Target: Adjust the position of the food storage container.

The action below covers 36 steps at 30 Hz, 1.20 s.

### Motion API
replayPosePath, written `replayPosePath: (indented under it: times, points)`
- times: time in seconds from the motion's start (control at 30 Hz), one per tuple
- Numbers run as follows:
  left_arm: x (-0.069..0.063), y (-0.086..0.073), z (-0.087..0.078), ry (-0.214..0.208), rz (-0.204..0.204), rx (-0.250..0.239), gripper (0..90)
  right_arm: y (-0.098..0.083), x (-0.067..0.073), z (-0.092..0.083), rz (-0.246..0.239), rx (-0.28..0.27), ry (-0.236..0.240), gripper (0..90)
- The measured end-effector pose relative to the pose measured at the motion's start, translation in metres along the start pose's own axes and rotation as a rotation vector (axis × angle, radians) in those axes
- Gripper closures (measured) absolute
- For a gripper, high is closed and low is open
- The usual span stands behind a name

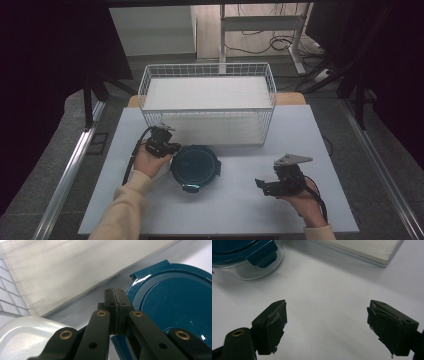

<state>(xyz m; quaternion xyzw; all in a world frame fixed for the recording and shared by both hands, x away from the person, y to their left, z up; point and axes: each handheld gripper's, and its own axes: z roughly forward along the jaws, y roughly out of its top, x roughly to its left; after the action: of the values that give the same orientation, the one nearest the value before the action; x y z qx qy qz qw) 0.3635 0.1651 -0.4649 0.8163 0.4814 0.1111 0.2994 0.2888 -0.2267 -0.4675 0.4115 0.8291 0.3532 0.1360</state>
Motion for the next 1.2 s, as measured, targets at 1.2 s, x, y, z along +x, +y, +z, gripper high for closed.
replayPosePath:
  times: [1.2]
  points:
    - [-0.039, -0.001, 0.016, -0.026, 0.095, 0.031, 90.0, 0.002, 0.001, -0.001, 0.0, -0.012, 0.0, 15.8]
